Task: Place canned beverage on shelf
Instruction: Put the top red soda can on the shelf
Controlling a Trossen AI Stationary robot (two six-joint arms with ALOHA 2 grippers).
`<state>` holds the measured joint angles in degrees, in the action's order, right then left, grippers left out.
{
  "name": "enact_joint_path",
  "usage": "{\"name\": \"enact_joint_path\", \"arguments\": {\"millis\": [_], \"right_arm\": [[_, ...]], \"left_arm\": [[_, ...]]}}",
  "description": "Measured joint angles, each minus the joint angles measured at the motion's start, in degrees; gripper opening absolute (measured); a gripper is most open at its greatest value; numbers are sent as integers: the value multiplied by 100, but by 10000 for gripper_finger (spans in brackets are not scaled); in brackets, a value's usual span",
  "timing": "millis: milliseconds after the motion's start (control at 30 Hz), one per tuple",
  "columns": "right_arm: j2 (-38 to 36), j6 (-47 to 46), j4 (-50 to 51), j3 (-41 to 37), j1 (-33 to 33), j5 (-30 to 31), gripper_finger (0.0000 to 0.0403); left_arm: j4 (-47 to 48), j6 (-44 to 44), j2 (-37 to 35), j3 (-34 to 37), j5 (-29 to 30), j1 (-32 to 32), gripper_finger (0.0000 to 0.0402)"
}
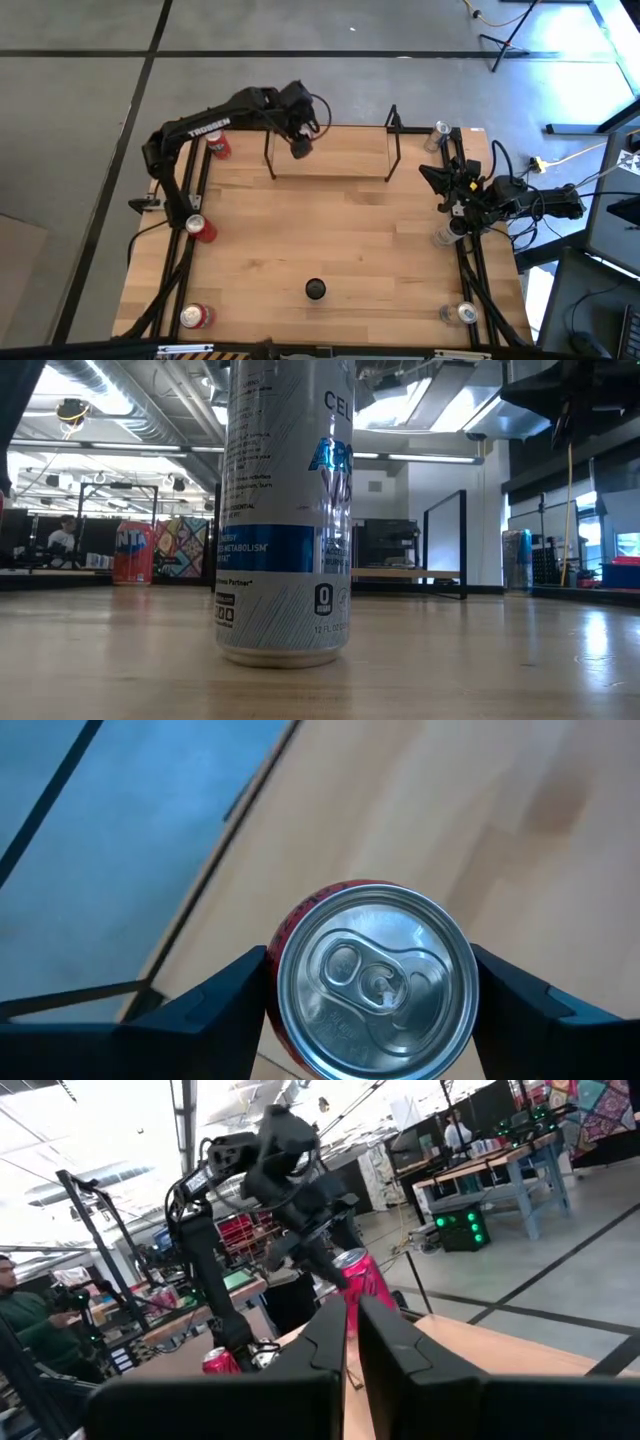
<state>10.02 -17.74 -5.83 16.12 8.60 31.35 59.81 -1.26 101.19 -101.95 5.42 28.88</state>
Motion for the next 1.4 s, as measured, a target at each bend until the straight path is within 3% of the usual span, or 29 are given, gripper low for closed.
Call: {"name": "enact_joint_path", "arguments": {"millis": [333, 900, 1400], "right_arm": [[0, 3, 291, 0, 1, 15, 19], [0, 70, 300, 0, 2, 170, 19], [0, 26, 298, 0, 1, 170, 19]], "left_arm": [[-18, -188, 195, 38, -55, 501, 255], [-951, 76, 227, 1189, -170, 625, 255], [-854, 1, 188, 1166, -201, 631, 321]]}}
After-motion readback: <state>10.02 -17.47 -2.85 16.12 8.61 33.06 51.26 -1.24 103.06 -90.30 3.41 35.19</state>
